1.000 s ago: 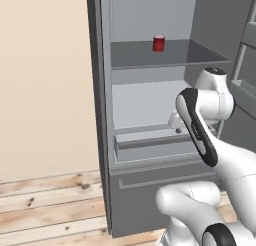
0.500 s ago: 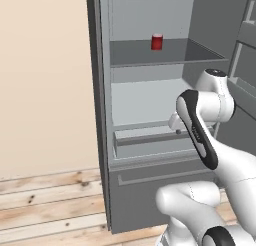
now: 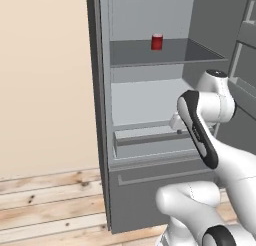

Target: Fully open the fridge drawer.

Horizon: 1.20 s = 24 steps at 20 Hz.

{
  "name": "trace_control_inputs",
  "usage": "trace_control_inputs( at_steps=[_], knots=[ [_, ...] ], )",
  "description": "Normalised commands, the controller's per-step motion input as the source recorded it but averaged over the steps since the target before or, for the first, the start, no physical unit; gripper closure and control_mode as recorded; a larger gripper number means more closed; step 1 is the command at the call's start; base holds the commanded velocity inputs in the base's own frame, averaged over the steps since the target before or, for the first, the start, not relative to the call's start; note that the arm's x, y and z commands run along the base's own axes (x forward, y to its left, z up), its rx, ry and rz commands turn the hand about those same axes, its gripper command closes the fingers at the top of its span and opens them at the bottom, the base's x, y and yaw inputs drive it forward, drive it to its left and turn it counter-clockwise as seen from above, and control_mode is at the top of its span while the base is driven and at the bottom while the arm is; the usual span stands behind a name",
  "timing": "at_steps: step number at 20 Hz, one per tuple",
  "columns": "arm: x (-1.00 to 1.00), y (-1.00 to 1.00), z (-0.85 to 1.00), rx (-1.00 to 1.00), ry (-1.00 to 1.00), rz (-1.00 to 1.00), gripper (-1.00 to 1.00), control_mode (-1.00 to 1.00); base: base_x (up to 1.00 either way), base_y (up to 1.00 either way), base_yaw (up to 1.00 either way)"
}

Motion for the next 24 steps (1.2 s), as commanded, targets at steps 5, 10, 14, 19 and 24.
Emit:
trace_control_inputs(
  at_steps=[5, 10, 14, 19, 24],
  knots=[
    [0.3, -0.08, -0.22, 0.0, 0.0, 0.0, -1.0, -1.0, 0.0, 0.0, 0.0],
    [0.36, -0.04, -0.21, 0.0, 0.0, -0.07, -1.0, -1.0, 0.0, 0.0, 0.0],
    [0.33, -0.09, -0.17, 0.0, 0.0, -0.08, -1.0, -1.0, 0.0, 0.0, 0.0],
    [0.35, 0.0, -0.24, 0.0, -0.02, -0.06, -1.0, -1.0, 0.0, 0.0, 0.0],
    [0.31, 0.0, -0.31, 0.0, -0.06, -0.05, -1.0, -1.0, 0.0, 0.0, 0.0]
  ],
)
